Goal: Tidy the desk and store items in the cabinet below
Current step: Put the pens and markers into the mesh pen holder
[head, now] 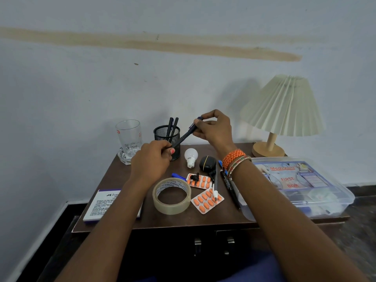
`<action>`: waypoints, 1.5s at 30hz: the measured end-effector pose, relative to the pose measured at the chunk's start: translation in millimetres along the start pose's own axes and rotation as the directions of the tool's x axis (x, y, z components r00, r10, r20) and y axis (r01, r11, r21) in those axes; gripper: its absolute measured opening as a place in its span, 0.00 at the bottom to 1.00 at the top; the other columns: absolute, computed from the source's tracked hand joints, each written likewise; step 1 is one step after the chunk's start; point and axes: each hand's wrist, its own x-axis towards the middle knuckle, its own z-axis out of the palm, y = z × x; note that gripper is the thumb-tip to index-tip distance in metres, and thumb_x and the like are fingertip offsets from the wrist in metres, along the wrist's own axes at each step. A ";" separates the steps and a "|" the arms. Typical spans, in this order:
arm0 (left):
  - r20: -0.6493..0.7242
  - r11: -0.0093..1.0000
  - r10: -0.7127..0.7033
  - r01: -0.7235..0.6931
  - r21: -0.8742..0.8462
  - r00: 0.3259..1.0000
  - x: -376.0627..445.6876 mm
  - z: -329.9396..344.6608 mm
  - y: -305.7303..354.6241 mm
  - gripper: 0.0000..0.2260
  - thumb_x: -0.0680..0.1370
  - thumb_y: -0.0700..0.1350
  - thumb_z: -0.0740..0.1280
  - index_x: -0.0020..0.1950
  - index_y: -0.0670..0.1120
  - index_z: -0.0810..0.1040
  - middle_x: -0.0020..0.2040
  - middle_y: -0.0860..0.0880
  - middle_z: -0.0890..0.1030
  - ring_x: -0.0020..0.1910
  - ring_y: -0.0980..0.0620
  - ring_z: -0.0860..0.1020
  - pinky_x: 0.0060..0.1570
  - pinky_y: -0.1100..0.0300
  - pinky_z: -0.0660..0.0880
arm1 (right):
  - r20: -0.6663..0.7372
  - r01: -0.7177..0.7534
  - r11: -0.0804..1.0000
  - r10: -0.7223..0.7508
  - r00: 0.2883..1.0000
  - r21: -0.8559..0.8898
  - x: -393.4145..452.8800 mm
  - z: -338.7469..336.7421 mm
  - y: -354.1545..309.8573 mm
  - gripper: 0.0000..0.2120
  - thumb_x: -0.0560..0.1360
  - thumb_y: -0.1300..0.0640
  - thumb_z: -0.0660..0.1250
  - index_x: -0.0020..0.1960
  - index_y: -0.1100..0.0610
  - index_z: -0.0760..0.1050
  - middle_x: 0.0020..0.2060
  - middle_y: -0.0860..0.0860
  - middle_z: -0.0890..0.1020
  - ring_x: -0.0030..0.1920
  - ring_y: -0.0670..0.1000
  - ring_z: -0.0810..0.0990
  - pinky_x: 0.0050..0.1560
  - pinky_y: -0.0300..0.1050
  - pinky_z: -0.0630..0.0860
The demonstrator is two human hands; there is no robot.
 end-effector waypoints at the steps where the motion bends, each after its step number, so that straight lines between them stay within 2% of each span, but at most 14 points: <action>1: 0.001 1.000 -0.001 0.001 -0.004 1.000 0.1 -0.1 0.4 0.08 0.79 0.50 0.63 0.53 0.53 0.80 0.42 0.52 0.83 0.44 0.50 0.79 0.46 0.50 0.77 | 0.011 -0.006 1.000 0.006 1.000 -0.003 0.3 0.7 0.3 0.07 0.73 0.66 0.70 0.47 0.62 0.72 0.40 0.62 0.83 0.40 0.57 0.85 0.41 0.46 0.83; 6: 0.023 0.994 -0.014 0.017 -0.111 1.000 0.8 3.6 7.8 0.07 0.78 0.48 0.63 0.51 0.50 0.80 0.41 0.49 0.83 0.40 0.48 0.80 0.45 0.47 0.79 | 0.070 -0.035 0.999 0.037 0.997 -0.021 -0.3 5.5 1.0 0.05 0.74 0.64 0.68 0.43 0.60 0.71 0.40 0.63 0.83 0.35 0.56 0.84 0.39 0.48 0.83; 11: -0.002 0.990 -0.022 0.022 -0.139 1.000 -2.7 7.2 21.2 0.09 0.77 0.47 0.65 0.54 0.47 0.81 0.43 0.47 0.84 0.38 0.47 0.81 0.45 0.48 0.80 | -0.027 0.034 0.996 -0.037 0.999 -0.086 -3.5 10.8 -0.5 0.08 0.75 0.60 0.64 0.40 0.58 0.66 0.37 0.60 0.82 0.30 0.51 0.81 0.29 0.40 0.77; 16: -0.029 0.965 -0.159 0.149 -0.217 0.987 -3.6 1.3 25.3 0.06 0.76 0.45 0.67 0.48 0.46 0.83 0.39 0.44 0.84 0.39 0.44 0.82 0.46 0.48 0.80 | -0.040 0.073 0.992 -0.078 0.996 -0.104 -6.8 17.0 2.4 0.08 0.74 0.63 0.63 0.39 0.60 0.64 0.34 0.61 0.80 0.28 0.52 0.79 0.28 0.41 0.77; 18: -0.041 0.955 -0.217 0.203 -0.217 0.975 -3.9 0.2 26.6 0.06 0.76 0.45 0.67 0.47 0.46 0.84 0.39 0.44 0.83 0.40 0.43 0.82 0.45 0.51 0.79 | -0.052 0.068 0.994 -0.072 0.996 -0.090 -8.0 22.1 6.3 0.10 0.74 0.65 0.63 0.38 0.59 0.63 0.35 0.64 0.79 0.28 0.53 0.79 0.28 0.42 0.77; 20: -0.054 0.952 -0.254 0.240 -0.189 0.966 -5.1 1.6 28.2 0.06 0.76 0.45 0.68 0.48 0.46 0.84 0.39 0.44 0.83 0.41 0.43 0.82 0.42 0.55 0.77 | -0.093 0.081 0.990 -0.092 0.991 -0.119 -9.9 29.0 10.3 0.11 0.72 0.63 0.63 0.36 0.57 0.62 0.35 0.67 0.79 0.30 0.57 0.80 0.29 0.48 0.79; 22: -0.005 0.927 -0.306 0.297 -0.229 0.952 -5.0 4.8 26.3 0.06 0.75 0.45 0.68 0.46 0.46 0.84 0.40 0.44 0.84 0.42 0.43 0.82 0.44 0.53 0.79 | -0.146 0.122 0.958 -0.164 0.976 -0.259 -12.4 35.0 16.4 0.12 0.71 0.60 0.64 0.34 0.54 0.61 0.30 0.61 0.76 0.30 0.58 0.76 0.32 0.52 0.78; 24: 0.054 0.893 -0.346 0.346 -0.286 0.937 -3.3 5.8 19.7 0.04 0.74 0.44 0.69 0.42 0.47 0.83 0.39 0.43 0.84 0.42 0.42 0.82 0.46 0.48 0.80 | -0.155 0.127 0.907 -0.204 0.967 -0.402 -17.3 38.2 22.6 0.12 0.71 0.57 0.64 0.35 0.55 0.62 0.26 0.52 0.70 0.28 0.54 0.69 0.32 0.46 0.69; 26: 0.057 0.889 -0.351 0.352 -0.291 0.935 -1.1 3.3 12.0 0.04 0.73 0.44 0.70 0.40 0.47 0.83 0.37 0.43 0.84 0.42 0.41 0.82 0.46 0.46 0.81 | -0.150 0.116 0.888 -0.201 0.968 -0.445 -21.4 39.2 30.9 0.11 0.72 0.55 0.65 0.37 0.57 0.64 0.26 0.50 0.70 0.29 0.53 0.69 0.33 0.45 0.67; 31: -0.027 0.919 -0.292 0.273 -0.283 0.956 0.0 -1.6 2.2 0.06 0.74 0.42 0.70 0.47 0.43 0.84 0.40 0.42 0.84 0.43 0.42 0.82 0.48 0.47 0.80 | -0.107 0.069 0.929 -0.115 0.988 -0.363 -23.4 42.2 42.1 0.10 0.73 0.56 0.66 0.40 0.57 0.64 0.32 0.55 0.77 0.31 0.55 0.76 0.31 0.43 0.71; 35: -0.060 0.940 -0.219 0.194 -0.280 0.974 -1.4 1.5 1.8 0.06 0.75 0.41 0.69 0.49 0.43 0.84 0.41 0.42 0.84 0.41 0.43 0.82 0.47 0.48 0.79 | -0.054 -0.056 0.986 0.048 0.997 -0.158 -23.7 43.1 33.5 0.11 0.74 0.59 0.67 0.47 0.59 0.64 0.38 0.60 0.81 0.28 0.53 0.80 0.27 0.43 0.79; 39: -0.005 0.922 -0.196 0.183 -0.340 0.981 -1.6 3.5 -3.1 0.08 0.75 0.40 0.69 0.52 0.42 0.83 0.40 0.40 0.83 0.37 0.45 0.80 0.45 0.48 0.80 | -0.057 -0.171 0.984 0.168 0.984 -0.051 -22.6 40.2 28.4 0.12 0.73 0.63 0.68 0.48 0.58 0.65 0.44 0.62 0.82 0.28 0.52 0.82 0.31 0.43 0.82; 43: 0.090 0.876 -0.193 0.213 -0.432 0.977 -2.2 0.1 -7.1 0.09 0.76 0.39 0.67 0.56 0.41 0.81 0.38 0.44 0.81 0.31 0.52 0.76 0.32 0.61 0.78 | -0.156 -0.091 0.996 0.090 0.984 -0.002 -20.4 41.1 19.6 0.11 0.70 0.65 0.70 0.45 0.60 0.67 0.41 0.64 0.82 0.27 0.53 0.82 0.25 0.40 0.78; 45: 0.089 0.860 -0.210 0.227 -0.456 0.974 -0.4 -1.1 -11.2 0.10 0.77 0.39 0.66 0.57 0.40 0.80 0.39 0.45 0.81 0.31 0.54 0.76 0.29 0.66 0.77 | -0.188 0.024 0.999 -0.027 0.982 -0.021 -19.4 43.3 14.6 0.10 0.70 0.65 0.69 0.45 0.59 0.68 0.35 0.62 0.82 0.28 0.54 0.82 0.29 0.45 0.81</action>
